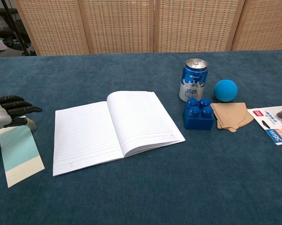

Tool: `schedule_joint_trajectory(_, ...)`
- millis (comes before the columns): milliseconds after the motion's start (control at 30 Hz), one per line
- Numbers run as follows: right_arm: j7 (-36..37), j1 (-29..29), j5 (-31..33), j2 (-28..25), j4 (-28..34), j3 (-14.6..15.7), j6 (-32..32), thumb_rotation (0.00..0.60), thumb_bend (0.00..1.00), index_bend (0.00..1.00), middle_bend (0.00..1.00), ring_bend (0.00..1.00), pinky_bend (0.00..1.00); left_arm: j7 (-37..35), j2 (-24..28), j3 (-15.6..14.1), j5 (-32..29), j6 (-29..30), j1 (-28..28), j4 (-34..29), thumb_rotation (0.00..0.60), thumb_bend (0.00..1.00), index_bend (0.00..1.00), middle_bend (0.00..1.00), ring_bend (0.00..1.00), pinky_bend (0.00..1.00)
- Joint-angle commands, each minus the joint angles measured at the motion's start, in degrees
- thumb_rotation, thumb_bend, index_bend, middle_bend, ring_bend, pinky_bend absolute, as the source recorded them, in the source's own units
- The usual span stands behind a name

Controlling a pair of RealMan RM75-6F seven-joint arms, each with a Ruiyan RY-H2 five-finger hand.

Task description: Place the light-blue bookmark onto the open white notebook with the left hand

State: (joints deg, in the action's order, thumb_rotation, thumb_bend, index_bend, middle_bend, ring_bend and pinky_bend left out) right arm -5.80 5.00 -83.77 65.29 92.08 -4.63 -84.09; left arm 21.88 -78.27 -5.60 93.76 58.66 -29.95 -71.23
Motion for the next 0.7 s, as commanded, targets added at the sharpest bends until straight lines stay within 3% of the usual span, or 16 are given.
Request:
schedule_joint_trajectory(33, 0.0, 0.0, 0.0, 0.0, 0.0, 0.0, 0.0, 0.6, 0.08, 0.03, 0.0, 0.0, 0.0, 0.0, -0.1, 0.0, -0.1, -0.2, -0.1, 0.0, 0.6, 0.29, 0.24, 0.0, 0.0, 0.0)
schedule_joint_trajectory(467, 0.3, -0.1, -0.3, -0.1, 0.0, 0.1, -0.3, 0.6, 0.08, 0.03, 0.0, 0.0, 0.0, 1.0, -0.2, -0.1, -0.8, -0.7, -0.1, -0.5, 0.6, 0.3, 0.38, 0.0, 0.0, 0.0)
schedule_joint_trajectory(700, 0.1, -0.1, -0.4, 0.0, 0.1, 0.1, -0.2, 0.6, 0.08, 0.03, 0.0, 0.0, 0.0, 0.6, 0.7, 0.1, -0.4, 0.7, 0.1, -1.4, 0.6, 0.31, 0.38, 0.0, 0.0, 0.0)
